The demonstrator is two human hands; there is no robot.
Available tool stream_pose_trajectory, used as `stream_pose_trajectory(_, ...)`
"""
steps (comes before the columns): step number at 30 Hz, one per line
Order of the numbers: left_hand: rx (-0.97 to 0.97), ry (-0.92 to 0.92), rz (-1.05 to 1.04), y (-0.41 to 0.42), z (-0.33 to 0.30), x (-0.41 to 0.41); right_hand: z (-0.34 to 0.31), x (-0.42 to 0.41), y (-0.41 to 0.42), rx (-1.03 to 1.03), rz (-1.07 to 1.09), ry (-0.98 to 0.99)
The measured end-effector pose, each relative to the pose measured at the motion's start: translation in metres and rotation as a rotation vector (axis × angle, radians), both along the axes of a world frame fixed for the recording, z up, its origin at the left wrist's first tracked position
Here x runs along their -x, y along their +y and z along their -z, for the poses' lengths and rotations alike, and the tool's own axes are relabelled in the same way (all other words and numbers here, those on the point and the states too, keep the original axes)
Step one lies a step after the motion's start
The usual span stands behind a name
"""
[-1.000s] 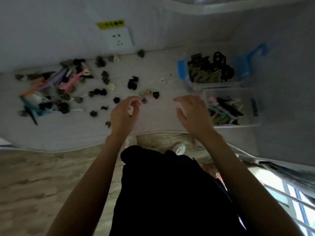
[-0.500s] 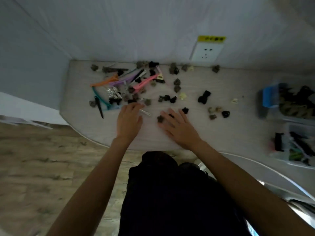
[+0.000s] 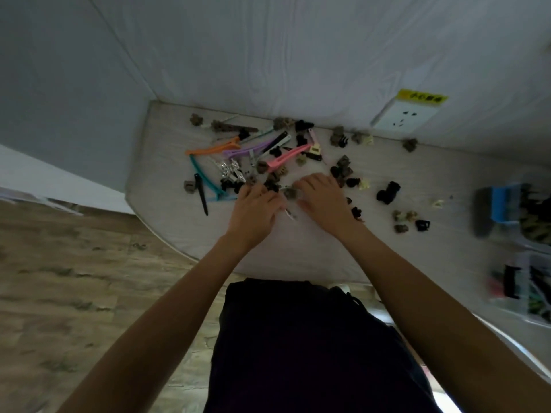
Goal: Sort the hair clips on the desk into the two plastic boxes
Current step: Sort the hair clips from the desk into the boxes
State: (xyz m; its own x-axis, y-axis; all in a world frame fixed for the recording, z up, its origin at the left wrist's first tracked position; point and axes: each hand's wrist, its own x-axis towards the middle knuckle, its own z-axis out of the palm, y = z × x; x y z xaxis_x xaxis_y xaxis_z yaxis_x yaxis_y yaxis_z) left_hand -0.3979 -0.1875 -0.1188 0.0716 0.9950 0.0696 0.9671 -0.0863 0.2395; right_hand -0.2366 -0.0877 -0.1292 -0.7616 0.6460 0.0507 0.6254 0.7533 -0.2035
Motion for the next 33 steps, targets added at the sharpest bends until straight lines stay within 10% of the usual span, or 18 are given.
stream_pose_trajectory(11, -0.093, 0.176, 0.17, 0.031, 0.0, -0.007, -0.029, -0.012, 0.047, 0.171, 0.243, -0.005)
stream_pose_trajectory(19, 0.036, -0.319, -0.396, 0.073, -0.035, 0.004, -0.035, 0.027, 0.086, 0.323, 0.396, 0.047)
stream_pose_trajectory(33, 0.288, 0.009, -0.26, 0.12, -0.028, -0.008, -0.027, 0.004, 0.08, 0.341, 0.519, -0.309)
